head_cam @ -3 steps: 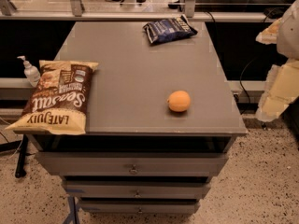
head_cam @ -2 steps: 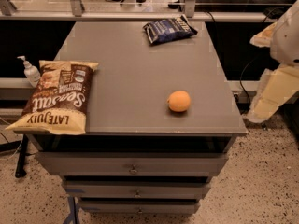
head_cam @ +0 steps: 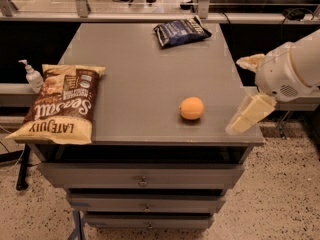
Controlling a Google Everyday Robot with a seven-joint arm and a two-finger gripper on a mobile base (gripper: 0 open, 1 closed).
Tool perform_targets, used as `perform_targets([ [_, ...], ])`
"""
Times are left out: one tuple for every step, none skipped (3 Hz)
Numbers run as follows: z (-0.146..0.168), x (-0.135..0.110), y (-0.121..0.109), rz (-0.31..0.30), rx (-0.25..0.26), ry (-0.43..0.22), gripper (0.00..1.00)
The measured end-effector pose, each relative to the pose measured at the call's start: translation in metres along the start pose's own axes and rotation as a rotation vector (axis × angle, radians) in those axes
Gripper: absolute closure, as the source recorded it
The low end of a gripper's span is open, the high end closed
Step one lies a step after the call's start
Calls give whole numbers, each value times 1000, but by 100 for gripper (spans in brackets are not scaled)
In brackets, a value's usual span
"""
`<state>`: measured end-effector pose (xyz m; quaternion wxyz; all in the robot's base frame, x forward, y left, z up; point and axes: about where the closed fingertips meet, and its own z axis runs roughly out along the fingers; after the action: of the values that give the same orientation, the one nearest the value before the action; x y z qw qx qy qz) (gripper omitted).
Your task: Move orange near blue chip bag
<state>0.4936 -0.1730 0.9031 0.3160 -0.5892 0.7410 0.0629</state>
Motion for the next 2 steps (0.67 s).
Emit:
perform_targets([
  [32, -8, -19, 35, -4, -120, 0],
  [59, -14, -28, 91, -32, -194, 0],
])
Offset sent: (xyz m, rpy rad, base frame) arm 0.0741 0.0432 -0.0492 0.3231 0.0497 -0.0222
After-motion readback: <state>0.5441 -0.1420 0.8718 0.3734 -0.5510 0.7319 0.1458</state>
